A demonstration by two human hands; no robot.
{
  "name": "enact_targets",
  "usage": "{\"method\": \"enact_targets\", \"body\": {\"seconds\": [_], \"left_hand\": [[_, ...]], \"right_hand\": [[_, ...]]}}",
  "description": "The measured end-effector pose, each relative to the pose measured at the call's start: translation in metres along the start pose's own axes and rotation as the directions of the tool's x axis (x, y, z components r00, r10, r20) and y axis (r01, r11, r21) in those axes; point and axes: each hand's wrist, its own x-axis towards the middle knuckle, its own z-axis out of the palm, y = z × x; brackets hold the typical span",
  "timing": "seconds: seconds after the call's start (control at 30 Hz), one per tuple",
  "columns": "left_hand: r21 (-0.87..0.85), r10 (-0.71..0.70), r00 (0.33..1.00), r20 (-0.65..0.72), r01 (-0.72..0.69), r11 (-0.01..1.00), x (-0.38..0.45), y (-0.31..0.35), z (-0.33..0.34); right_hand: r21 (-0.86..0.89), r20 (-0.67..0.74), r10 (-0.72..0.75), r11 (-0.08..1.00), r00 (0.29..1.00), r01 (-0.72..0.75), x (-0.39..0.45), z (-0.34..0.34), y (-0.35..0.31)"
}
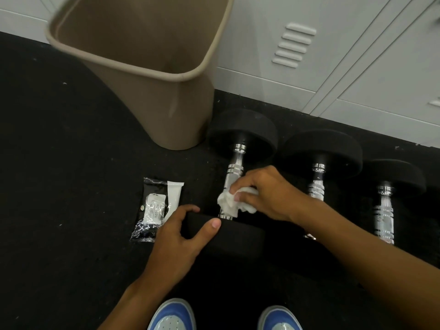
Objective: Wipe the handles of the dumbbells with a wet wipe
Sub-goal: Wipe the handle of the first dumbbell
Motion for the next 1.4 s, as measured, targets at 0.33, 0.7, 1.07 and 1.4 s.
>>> {"method": "enact_targets", "body": {"seconds": [0.33, 0.7, 1.07, 1.4], "left_hand": [[-0.018, -0.001, 1.0, 0.007, 0.001, 1.0, -0.001, -0.001, 0.001], [-0.046, -0.008, 1.0, 0.013, 0.008, 0.999, 0.0, -0.004, 0.001], [-0.037, 0.003, 1.0, 0.021, -0.003, 0.999, 0.001, -0.003, 0.0], [-0.011, 0.001, 1.0, 0.027, 0.0, 1.0, 0.003, -0.006, 0.0]], "right_hand": [[-0.01, 0.065, 0.041, 0.999, 0.997, -0.04, 0.007, -0.001, -0.009], [0.05, 0.066, 0.174, 0.983, 0.983, -0.177, 0.006, 0.003, 0.004], [0.036, -0.037, 0.158, 0.987, 0.987, -0.157, 0.007, 0.006, -0.003], [-0.004, -0.064, 0.15, 0.989, 0.987, -0.151, 0.012, -0.002, -0.007]]}}
